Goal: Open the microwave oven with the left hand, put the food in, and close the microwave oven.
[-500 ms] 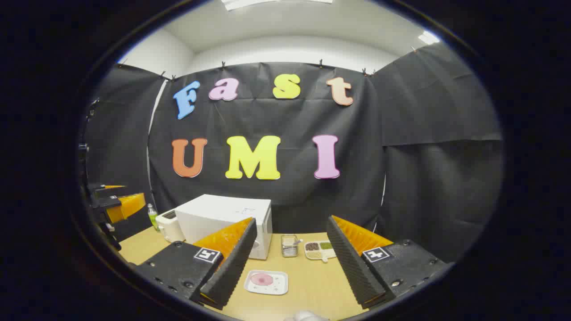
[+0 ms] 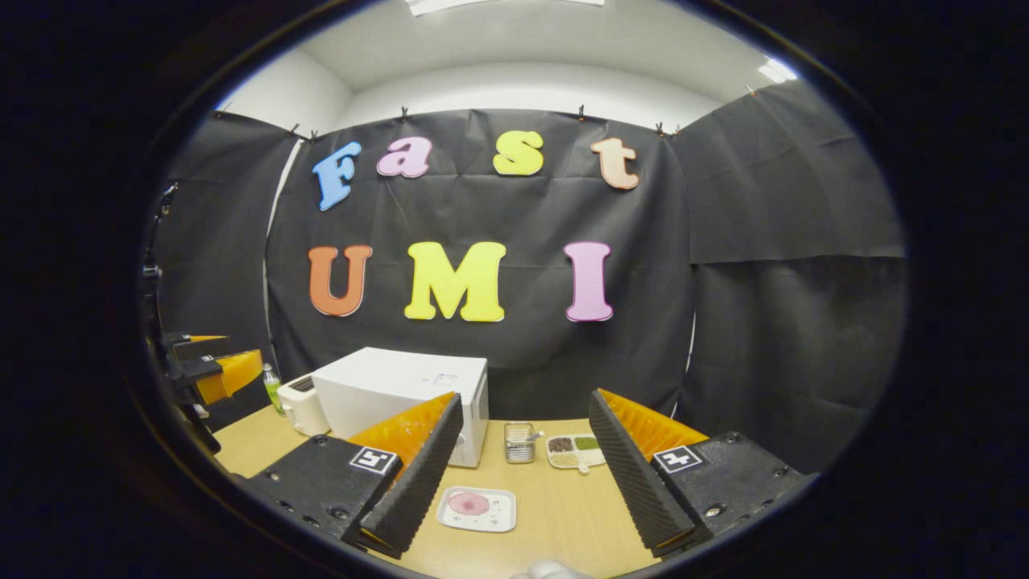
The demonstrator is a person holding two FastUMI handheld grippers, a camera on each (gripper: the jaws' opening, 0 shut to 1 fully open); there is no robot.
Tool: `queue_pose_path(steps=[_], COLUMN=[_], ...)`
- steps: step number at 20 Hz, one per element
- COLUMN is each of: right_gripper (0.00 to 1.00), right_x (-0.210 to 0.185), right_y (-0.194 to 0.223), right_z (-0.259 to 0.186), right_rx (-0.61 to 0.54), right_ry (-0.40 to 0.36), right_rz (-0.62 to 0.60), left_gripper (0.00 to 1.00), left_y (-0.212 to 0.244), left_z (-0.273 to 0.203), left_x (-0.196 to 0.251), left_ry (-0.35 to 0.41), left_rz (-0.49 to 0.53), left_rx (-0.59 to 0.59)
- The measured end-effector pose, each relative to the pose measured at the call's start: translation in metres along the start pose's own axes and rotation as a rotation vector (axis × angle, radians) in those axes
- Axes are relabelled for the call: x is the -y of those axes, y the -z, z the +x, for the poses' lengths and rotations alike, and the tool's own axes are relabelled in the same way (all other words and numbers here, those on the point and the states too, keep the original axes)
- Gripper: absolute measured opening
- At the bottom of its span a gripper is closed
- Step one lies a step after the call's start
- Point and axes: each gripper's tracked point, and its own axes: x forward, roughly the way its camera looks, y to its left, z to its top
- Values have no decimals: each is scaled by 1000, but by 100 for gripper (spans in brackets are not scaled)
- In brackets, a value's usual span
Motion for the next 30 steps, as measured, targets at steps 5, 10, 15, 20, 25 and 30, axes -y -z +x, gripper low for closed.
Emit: queue_pose_path(steps=[5, 10, 15, 20, 25, 30], right_gripper=[100, 100, 100, 100, 100, 100], right_x=[3, 12, 22, 34, 55, 73], right_y=[-4, -6, -9, -11, -6, -2], right_z=[5, 4, -1, -7, -11, -13], right_rx=[4, -16, -34, -63, -95, -122], right_ry=[-2, 7, 32, 74, 131, 179], right_rz=[5, 18, -4, -29, -25, -46], left_gripper=[96, 96, 95, 96, 96, 96], left_y=[10, 45, 99, 160, 201, 219], left_z=[12, 46, 104, 171, 224, 246], left_x=[7, 43, 97, 134, 148, 145], left_ry=[6, 59, 139, 153, 134, 104], left_rz=[-2, -35, -74, -34, 5, -25], left_rx=[-4, 7, -35, -114, -179, -210])
